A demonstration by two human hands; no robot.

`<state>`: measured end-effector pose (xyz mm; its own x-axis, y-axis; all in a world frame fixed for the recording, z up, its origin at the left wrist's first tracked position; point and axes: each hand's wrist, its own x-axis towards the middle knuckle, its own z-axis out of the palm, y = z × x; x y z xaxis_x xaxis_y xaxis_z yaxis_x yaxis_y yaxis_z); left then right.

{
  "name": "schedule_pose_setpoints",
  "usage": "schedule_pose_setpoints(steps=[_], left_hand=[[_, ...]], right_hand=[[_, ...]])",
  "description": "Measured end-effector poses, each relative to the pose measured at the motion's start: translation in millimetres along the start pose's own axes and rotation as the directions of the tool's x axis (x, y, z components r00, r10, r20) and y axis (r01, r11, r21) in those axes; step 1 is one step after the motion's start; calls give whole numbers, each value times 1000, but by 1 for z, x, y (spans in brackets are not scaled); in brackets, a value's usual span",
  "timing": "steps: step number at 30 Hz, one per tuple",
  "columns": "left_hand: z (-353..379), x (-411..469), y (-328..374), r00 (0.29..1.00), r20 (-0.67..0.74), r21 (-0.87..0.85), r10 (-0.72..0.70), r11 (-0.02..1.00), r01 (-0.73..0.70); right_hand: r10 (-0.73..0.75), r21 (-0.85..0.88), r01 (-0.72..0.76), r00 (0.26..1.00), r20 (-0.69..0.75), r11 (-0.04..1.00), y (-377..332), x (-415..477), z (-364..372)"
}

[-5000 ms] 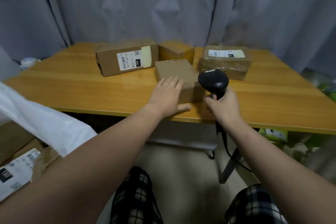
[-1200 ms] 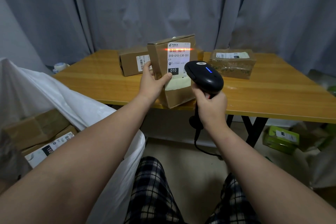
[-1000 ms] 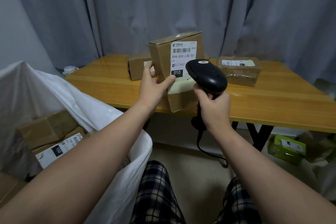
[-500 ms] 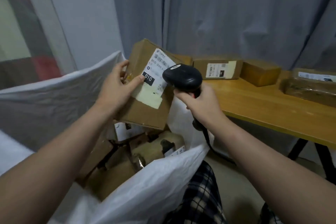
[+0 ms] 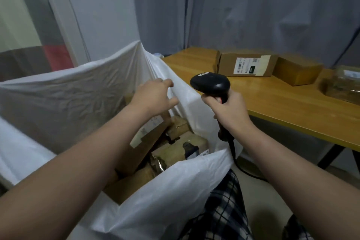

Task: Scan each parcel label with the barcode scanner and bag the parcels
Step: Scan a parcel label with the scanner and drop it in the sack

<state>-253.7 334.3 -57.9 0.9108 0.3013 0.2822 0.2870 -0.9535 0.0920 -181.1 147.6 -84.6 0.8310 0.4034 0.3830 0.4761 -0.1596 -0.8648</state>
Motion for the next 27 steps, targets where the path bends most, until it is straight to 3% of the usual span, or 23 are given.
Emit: schedule_pose_setpoints(steps=[5,9,13,18,22,27], left_hand=[[14,62,61,985,-20,-27,174,984,-174],[33,119,108,958,-20,25,288,958,-287],[58,201,147,938,22,77,347,935,-347],[87,307,180,903,-47,242,427,882,-404],[108,360,184,926,15,282,377,887,-366],[116,394,170,953,275,177,131,967,-184]], right_hand=[[147,92,-135,980,-131,986,27,33,-35],[264,203,-208,914,-308,957,51,72,-72],[289,188,-229,860,-421,955,77,121,-109],[318,243,-224,816,-482,944,97,177,-142],[417,316,-296,794,-444,901,115,202,-148],[474,357,-344,789,-392,868,129,208,-153]])
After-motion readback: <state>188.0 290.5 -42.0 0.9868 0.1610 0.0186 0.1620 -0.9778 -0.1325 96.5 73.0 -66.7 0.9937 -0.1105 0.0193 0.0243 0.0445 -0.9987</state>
